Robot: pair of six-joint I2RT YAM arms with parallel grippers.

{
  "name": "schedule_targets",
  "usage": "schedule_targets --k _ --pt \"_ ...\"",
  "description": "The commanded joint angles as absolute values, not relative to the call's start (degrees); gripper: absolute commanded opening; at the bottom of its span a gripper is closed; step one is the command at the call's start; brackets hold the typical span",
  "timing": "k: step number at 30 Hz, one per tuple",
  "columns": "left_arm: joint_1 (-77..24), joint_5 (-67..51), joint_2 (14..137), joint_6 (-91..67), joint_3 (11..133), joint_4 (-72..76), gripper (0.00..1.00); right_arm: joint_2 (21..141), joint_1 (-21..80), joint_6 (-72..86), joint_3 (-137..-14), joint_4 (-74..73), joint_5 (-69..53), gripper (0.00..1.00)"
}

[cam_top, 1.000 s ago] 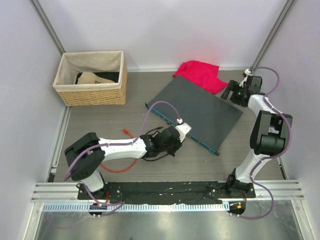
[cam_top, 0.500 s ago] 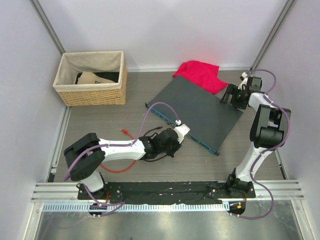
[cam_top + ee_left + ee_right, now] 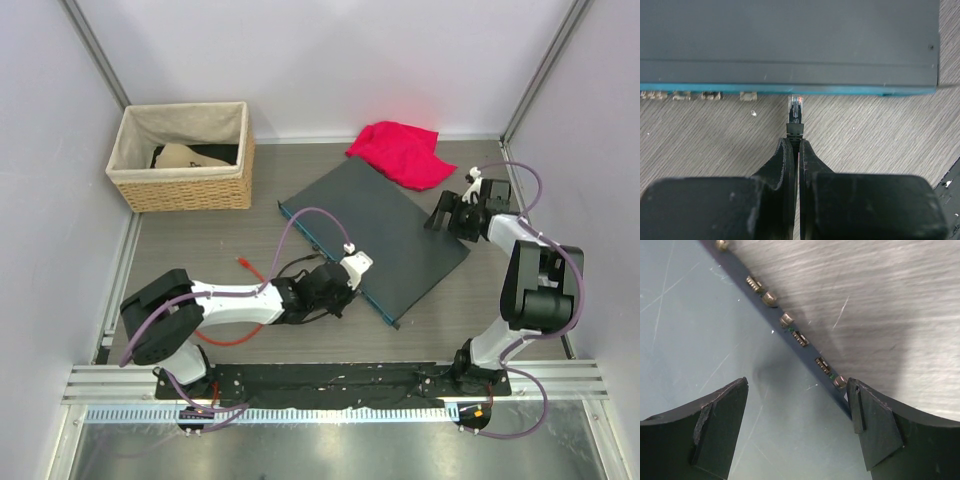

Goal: Insert the plug into the switch port

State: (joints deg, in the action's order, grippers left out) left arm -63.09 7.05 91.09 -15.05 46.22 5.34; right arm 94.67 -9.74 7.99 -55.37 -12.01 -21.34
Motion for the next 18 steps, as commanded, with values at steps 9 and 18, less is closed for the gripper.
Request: schedule_targets --k 9,18 --pt "-64.07 7.73 88.59 -13.98 44.47 9.84 0.00 83.06 -5.80 14.68 -45.79 -1.60 -23.56 0.87" --pt "-64.86 7.38 89.38 -14.59 45.09 10.54 0.00 81.39 -5.80 15.73 -43.59 2.81 -21.88 0.87"
